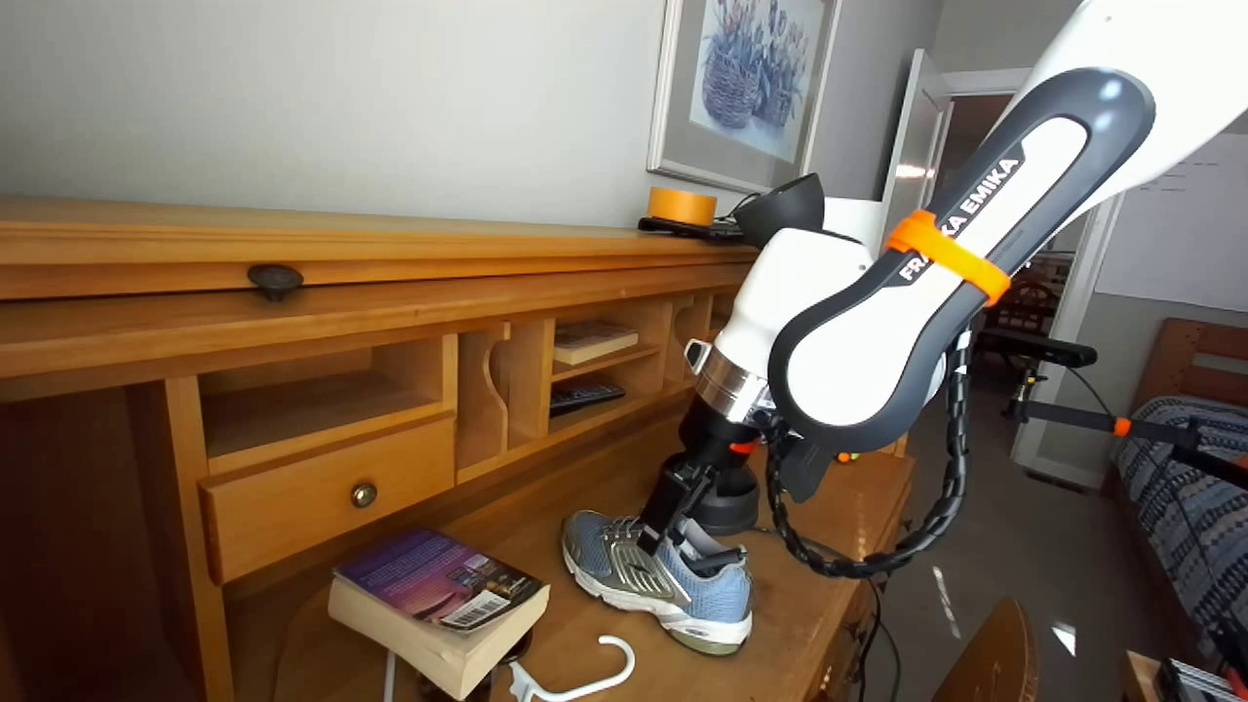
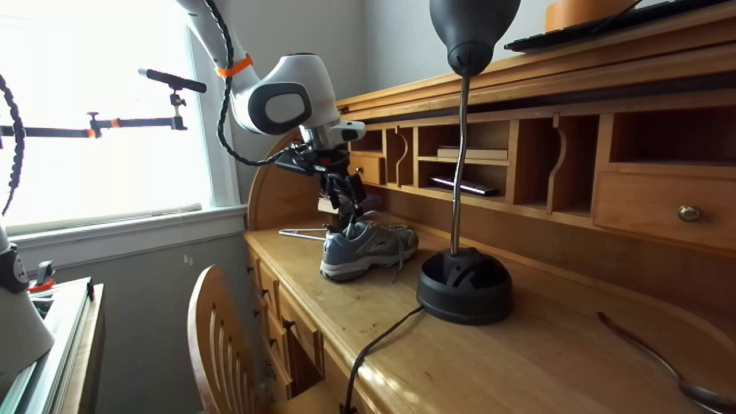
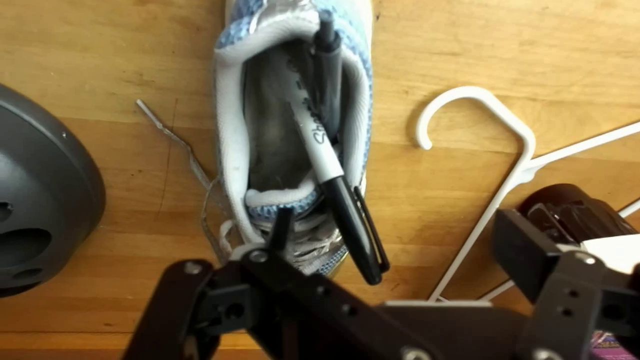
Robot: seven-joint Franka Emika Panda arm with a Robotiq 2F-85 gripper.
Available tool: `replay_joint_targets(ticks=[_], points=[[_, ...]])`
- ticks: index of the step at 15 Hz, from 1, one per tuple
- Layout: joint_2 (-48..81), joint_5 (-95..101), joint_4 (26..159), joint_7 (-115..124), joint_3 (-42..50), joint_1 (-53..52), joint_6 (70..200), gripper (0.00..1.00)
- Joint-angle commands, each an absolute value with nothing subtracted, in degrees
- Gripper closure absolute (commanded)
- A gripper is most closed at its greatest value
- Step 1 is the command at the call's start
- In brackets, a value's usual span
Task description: Take the marker out of the sneaker and put it on the shelf.
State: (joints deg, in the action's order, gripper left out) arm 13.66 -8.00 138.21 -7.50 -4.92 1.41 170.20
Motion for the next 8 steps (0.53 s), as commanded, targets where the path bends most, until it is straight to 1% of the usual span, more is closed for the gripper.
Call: replay_joint_targets(ticks=[1,3,6,8], points=[[14.6,-4.9,138.4,-5.0,-3.3,0.1,172.9,0.25],[14.7,-4.6,138.4,-4.8,-3.2,0.0,173.1,0.26],[14.8,-4.3,138.6,-5.7,-3.6,0.4,173.1,0.52],[14.8,-4.8,138.6,-6.9,-4.6,1.2,172.4,0.66]])
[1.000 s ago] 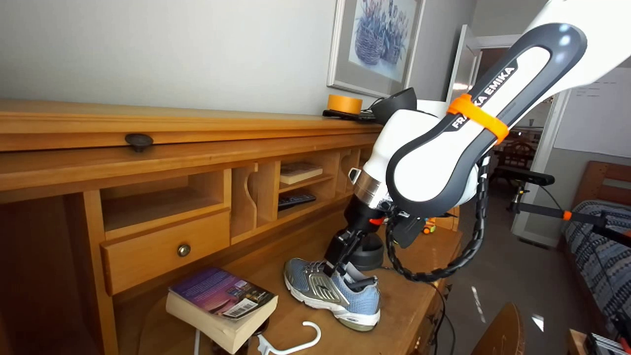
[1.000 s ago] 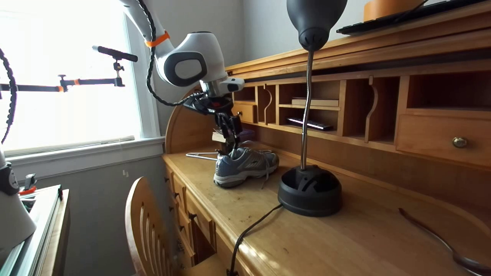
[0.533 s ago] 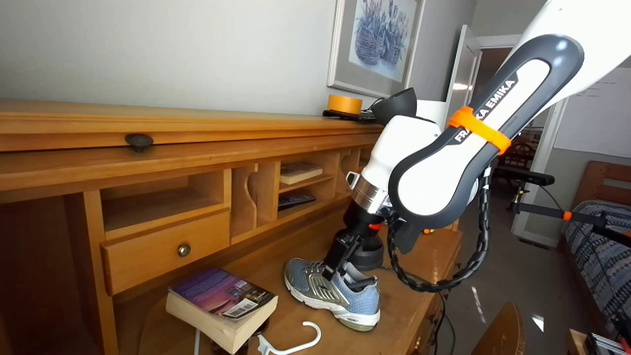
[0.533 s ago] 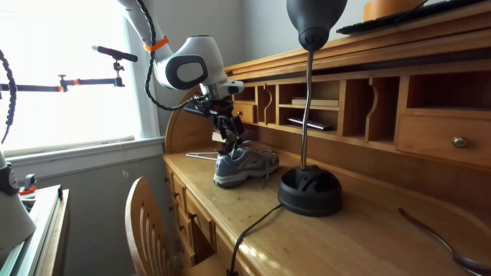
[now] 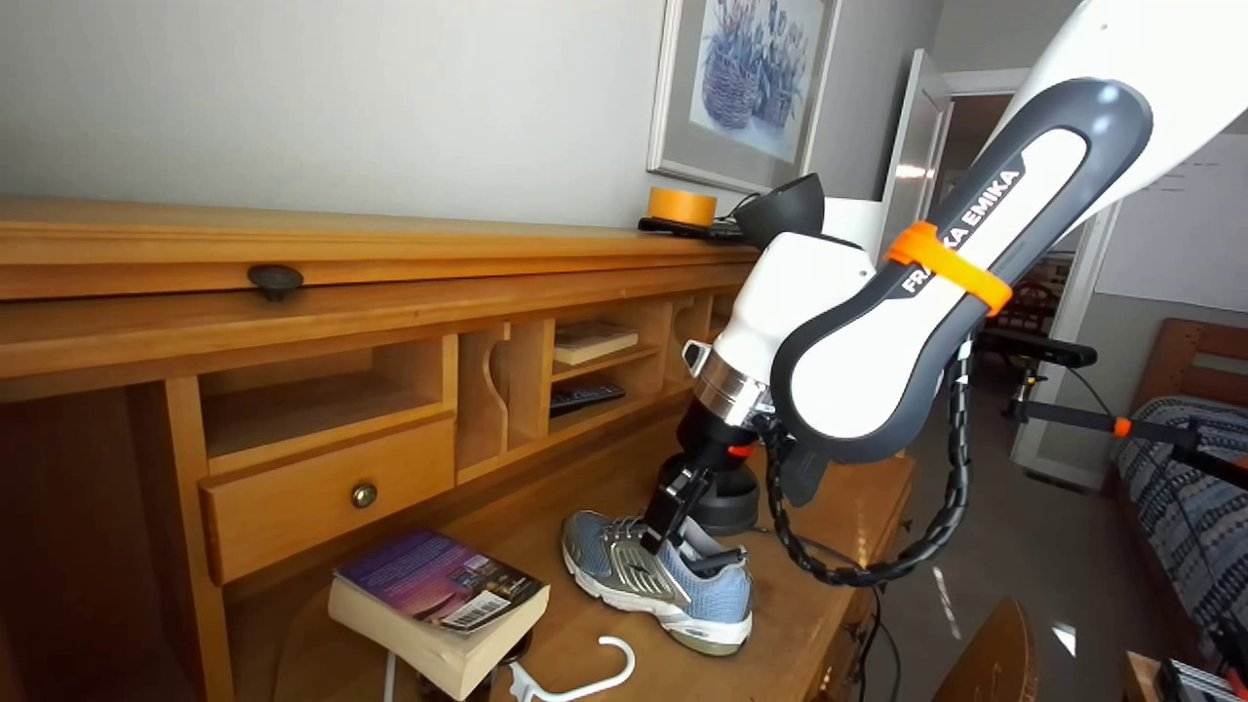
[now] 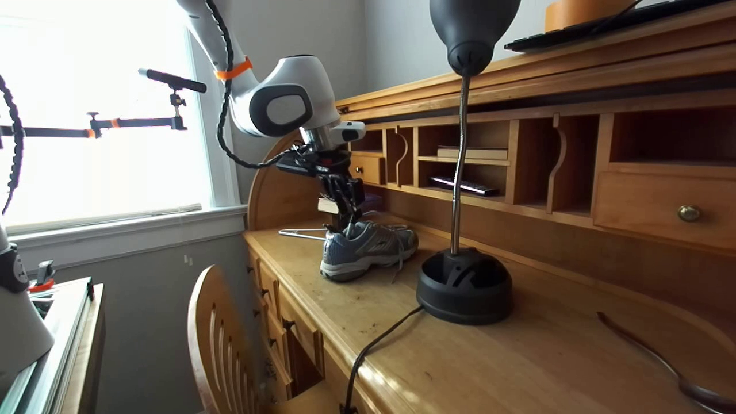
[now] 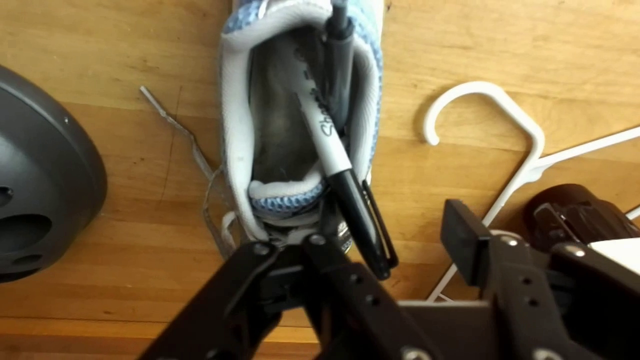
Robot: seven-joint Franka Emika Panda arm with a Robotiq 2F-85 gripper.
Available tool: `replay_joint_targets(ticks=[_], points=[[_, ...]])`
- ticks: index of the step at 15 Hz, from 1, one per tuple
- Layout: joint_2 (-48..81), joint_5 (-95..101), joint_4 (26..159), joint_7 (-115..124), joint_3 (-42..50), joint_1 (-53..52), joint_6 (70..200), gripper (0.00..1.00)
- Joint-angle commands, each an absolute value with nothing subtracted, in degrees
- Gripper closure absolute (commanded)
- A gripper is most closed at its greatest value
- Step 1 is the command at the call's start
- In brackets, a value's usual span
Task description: Take the marker out of the sneaker and put it on the shelf.
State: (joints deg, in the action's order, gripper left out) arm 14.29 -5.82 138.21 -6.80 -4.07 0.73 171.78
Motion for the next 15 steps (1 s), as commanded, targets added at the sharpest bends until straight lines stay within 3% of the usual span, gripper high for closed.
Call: replay_joint_targets(ticks=[1,4,5,15], points=[[14.7,-5.2,138.6,-8.1,-5.5,1.9,172.3,0.74],[14.1,-6.4,138.7,-10.1,-7.3,3.3,171.4,0.96],[13.7,-6.8,138.7,-10.6,-7.9,3.9,170.9,0.99],[9.2,-14.7,140.2,-17.7,-14.9,10.6,170.8,0.96]])
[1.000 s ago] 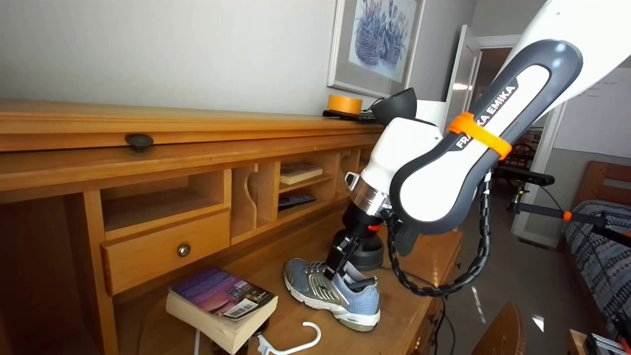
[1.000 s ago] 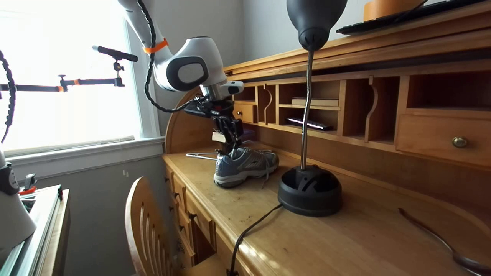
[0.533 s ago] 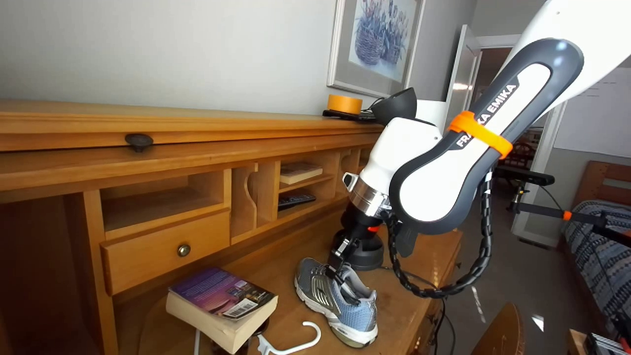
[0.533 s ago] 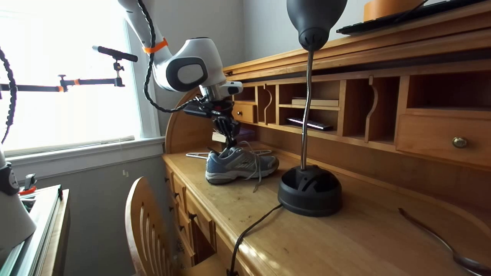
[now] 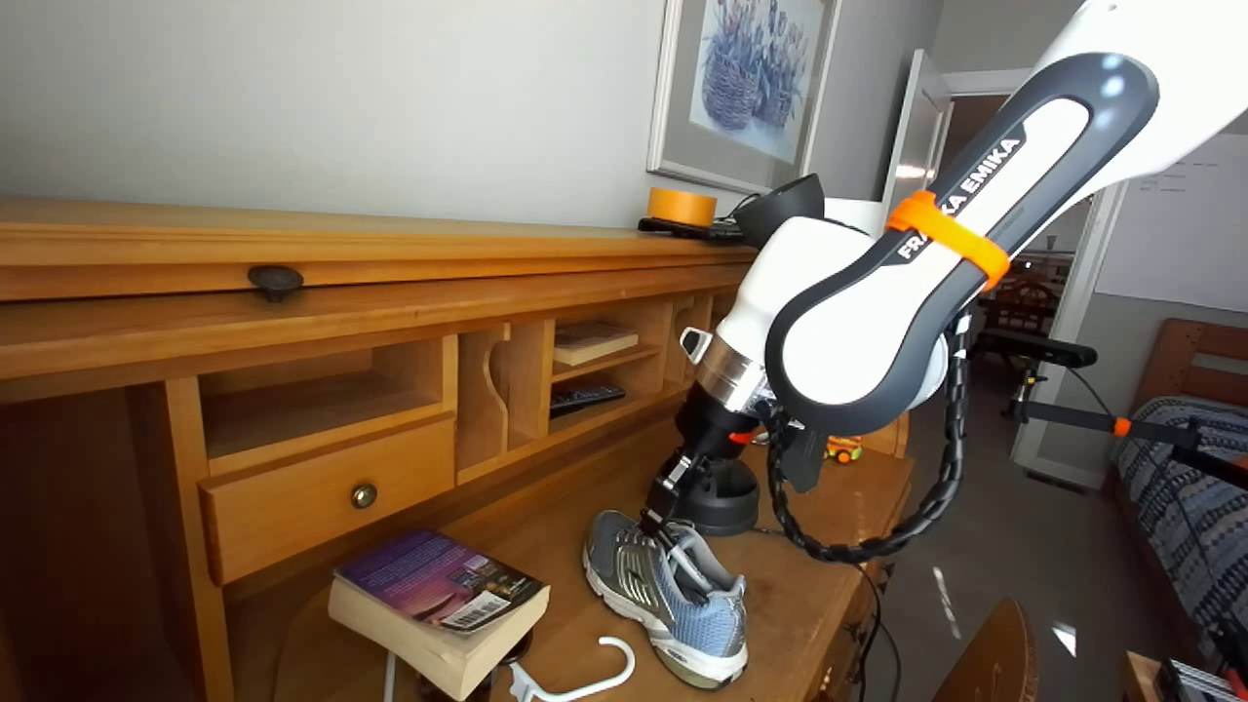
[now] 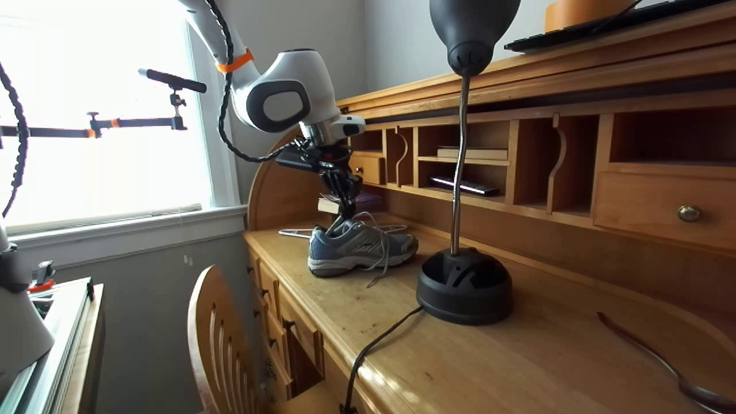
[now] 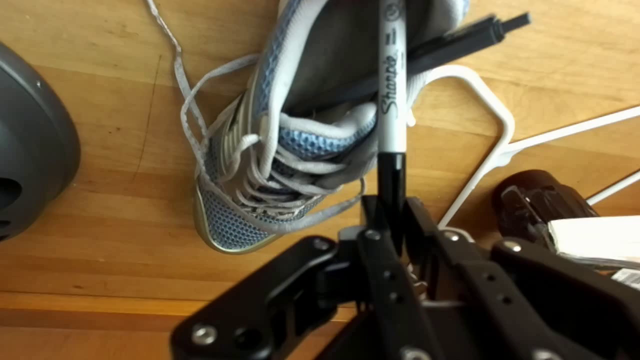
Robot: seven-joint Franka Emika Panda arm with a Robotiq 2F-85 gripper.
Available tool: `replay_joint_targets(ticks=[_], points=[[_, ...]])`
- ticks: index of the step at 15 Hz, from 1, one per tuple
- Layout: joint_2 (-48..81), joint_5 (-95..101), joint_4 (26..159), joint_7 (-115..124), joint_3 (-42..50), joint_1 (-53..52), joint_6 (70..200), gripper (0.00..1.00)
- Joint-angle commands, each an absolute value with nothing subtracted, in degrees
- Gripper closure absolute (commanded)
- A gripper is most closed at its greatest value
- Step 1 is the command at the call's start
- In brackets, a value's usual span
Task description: Take the marker out of the sneaker and put it on the shelf.
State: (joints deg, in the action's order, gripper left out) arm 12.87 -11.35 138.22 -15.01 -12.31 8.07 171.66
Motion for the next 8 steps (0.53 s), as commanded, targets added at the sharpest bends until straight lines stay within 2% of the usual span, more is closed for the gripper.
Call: replay_joint_targets(ticks=[1,8], points=[[8.2,-15.9,140.4,-18.1,-15.5,11.1,170.6,0.96],[2.4,-18.8,142.2,-18.3,-15.4,11.6,171.1,0.96]])
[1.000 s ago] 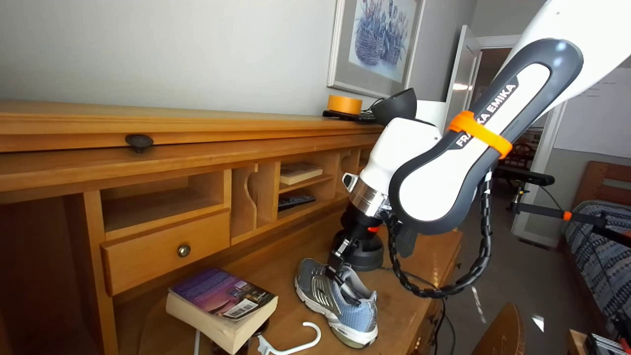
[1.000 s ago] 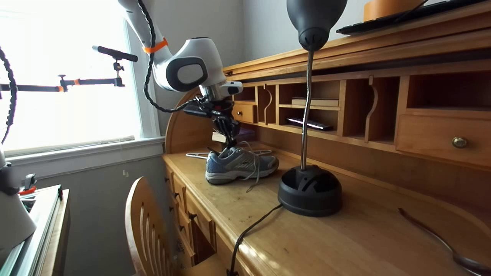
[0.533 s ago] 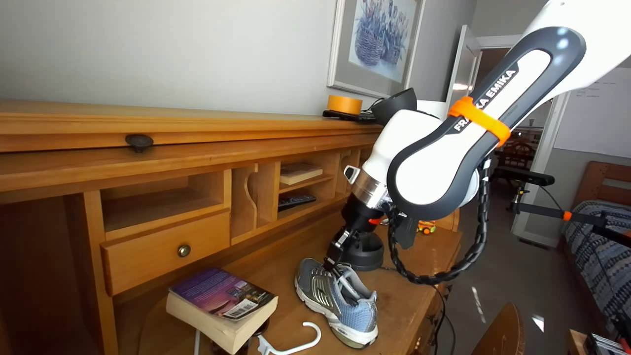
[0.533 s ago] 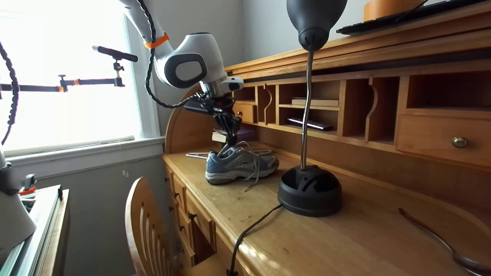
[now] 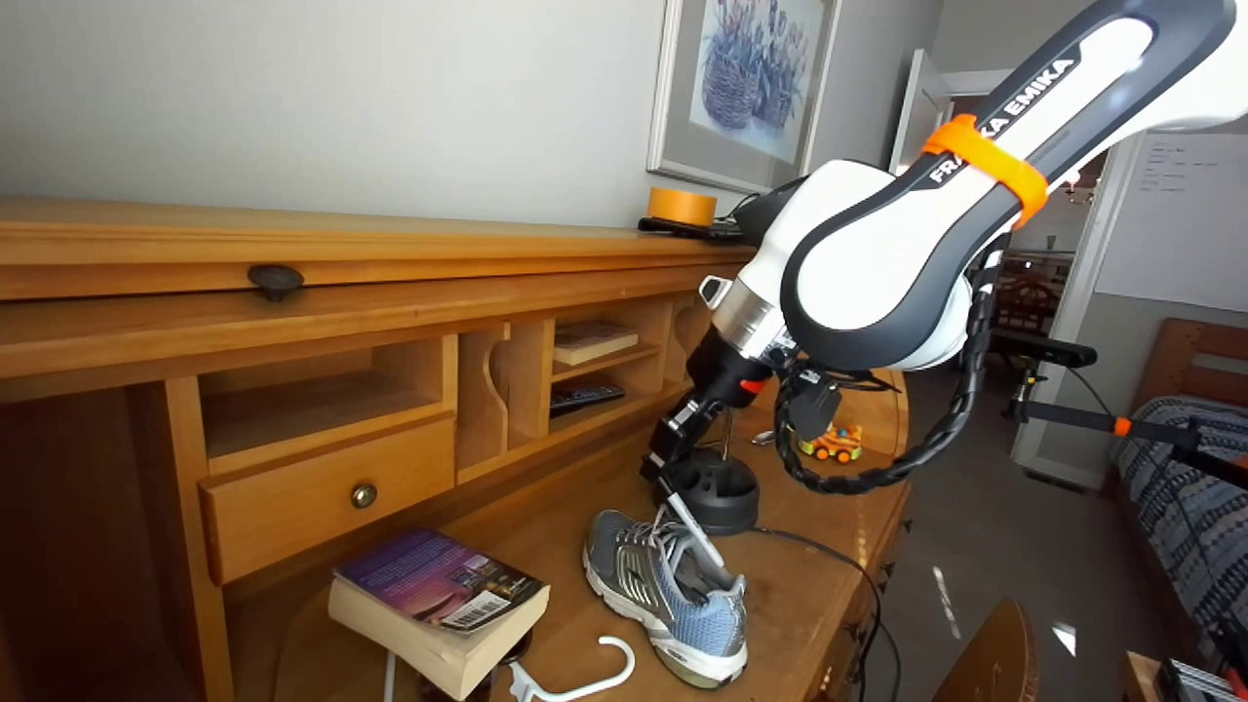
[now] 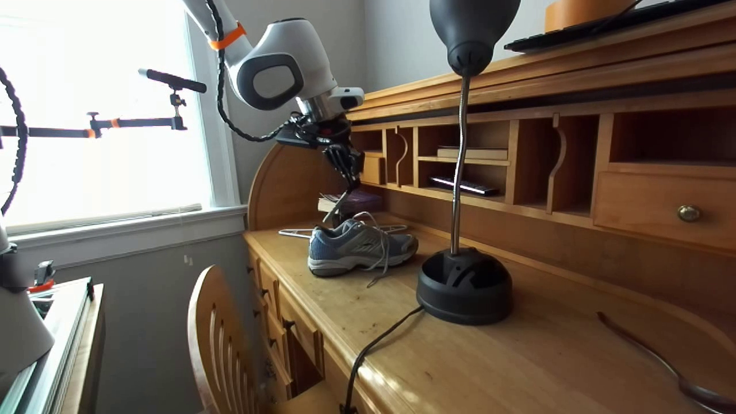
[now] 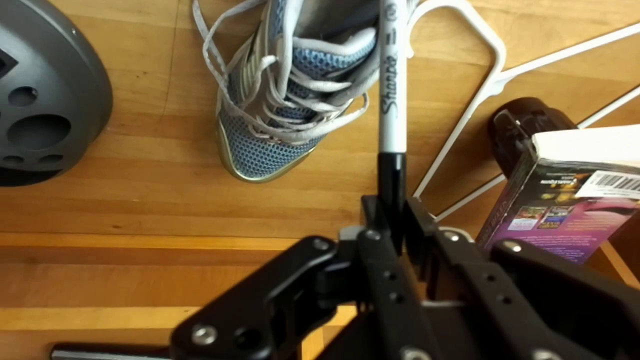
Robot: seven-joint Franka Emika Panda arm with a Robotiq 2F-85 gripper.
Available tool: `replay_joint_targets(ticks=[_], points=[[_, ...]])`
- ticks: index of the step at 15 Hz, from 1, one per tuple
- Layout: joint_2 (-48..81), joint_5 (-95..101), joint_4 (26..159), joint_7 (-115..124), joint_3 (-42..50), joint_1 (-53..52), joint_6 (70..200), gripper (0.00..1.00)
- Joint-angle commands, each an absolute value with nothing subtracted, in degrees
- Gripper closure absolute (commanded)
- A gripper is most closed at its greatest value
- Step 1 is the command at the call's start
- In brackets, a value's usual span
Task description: Take the marker out of the sneaker and put it on the shelf.
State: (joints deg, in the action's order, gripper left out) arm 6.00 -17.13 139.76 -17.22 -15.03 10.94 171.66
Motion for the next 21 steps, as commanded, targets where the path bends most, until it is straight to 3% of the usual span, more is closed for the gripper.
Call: replay_joint_targets(ticks=[1,17,21], points=[[1.6,-19.1,142.5,-18.4,-15.3,11.7,170.9,0.96],[2.7,-17.9,147.4,-17.9,-15.0,11.5,179.6,0.96],[2.1,-11.7,149.9,-13.7,-9.6,12.5,179.3,0.96]])
